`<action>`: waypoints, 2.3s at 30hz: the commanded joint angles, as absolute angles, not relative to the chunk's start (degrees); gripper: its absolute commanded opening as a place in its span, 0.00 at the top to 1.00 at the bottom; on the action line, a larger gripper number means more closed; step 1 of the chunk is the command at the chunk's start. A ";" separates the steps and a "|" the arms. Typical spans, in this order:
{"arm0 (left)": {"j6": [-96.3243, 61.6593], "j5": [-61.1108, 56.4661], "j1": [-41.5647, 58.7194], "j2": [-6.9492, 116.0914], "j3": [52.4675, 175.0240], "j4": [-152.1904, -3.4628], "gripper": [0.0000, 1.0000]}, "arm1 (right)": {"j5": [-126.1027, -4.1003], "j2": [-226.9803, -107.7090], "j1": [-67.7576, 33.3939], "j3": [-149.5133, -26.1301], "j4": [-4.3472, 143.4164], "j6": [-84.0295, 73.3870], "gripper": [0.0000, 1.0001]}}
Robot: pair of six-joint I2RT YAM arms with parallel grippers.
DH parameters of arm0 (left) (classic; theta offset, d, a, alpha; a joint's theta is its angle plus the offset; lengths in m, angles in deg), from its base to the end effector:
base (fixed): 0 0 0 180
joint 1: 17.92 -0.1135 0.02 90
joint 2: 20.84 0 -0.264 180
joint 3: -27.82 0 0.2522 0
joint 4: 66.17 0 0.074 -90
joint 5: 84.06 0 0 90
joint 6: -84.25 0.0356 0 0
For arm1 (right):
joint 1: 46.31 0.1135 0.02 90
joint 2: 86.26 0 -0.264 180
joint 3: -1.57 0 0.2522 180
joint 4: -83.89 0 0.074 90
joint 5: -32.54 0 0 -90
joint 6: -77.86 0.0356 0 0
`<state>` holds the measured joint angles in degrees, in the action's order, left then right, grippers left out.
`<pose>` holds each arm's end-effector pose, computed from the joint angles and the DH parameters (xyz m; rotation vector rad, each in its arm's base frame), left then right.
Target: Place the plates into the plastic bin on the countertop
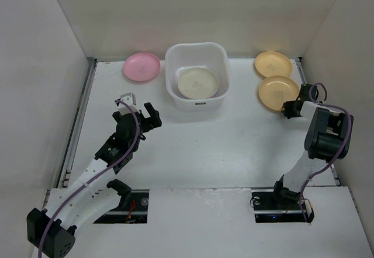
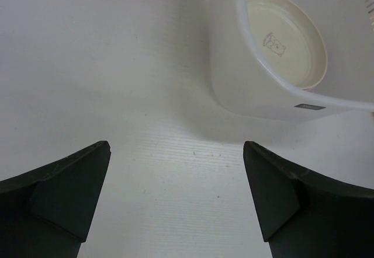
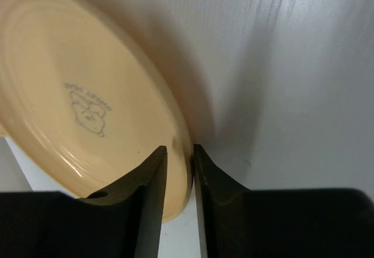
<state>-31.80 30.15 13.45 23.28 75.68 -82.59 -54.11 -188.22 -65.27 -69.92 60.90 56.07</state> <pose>0.1664 -0.0844 0.2904 -0.2199 1.7717 -0.3452 0.3372 -0.1181 0.1559 1.7578 1.8115 0.2801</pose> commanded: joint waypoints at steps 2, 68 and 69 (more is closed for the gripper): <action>-32.29 31.16 12.88 21.09 75.94 -83.44 0.00 | -55.79 -189.97 -64.37 -74.67 58.18 59.05 0.80; -52.68 15.88 -16.29 55.52 84.28 -59.90 0.00 | -44.98 -192.37 -21.40 -112.31 49.20 20.74 0.28; -53.30 15.17 -16.65 57.37 85.51 -59.28 0.00 | -44.81 -190.17 -21.13 -110.21 50.52 20.65 0.27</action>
